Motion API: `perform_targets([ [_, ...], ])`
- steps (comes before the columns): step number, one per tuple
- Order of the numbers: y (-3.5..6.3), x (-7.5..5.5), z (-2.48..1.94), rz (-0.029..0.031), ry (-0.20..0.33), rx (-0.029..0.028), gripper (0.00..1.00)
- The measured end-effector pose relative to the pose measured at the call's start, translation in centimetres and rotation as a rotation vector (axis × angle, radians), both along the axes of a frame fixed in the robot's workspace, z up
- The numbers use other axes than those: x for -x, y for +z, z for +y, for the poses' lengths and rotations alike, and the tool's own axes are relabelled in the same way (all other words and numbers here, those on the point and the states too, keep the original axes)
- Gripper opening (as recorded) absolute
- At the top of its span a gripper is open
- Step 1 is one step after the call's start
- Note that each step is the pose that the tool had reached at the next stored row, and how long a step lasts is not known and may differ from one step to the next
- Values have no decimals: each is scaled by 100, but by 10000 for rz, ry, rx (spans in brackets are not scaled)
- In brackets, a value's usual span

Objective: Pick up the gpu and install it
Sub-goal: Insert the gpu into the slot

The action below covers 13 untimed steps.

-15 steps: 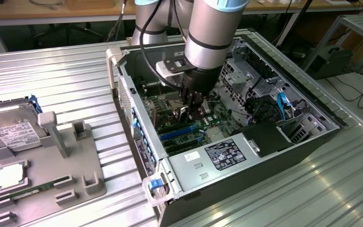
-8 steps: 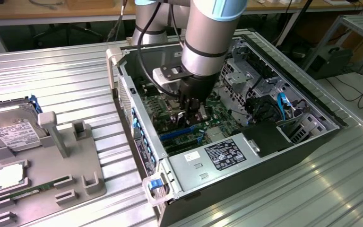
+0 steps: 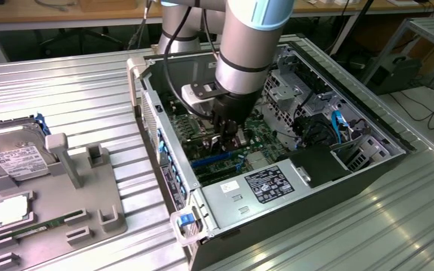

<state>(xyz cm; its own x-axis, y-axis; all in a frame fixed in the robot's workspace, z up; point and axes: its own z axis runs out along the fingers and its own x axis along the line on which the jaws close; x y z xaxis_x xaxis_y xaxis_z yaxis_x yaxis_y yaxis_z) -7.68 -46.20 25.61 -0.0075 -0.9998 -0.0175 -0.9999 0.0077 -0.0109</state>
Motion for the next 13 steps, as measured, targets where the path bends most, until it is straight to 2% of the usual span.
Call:
perform_targets([
  [13, -24, 48, 4, 0, 0, -1, 29],
])
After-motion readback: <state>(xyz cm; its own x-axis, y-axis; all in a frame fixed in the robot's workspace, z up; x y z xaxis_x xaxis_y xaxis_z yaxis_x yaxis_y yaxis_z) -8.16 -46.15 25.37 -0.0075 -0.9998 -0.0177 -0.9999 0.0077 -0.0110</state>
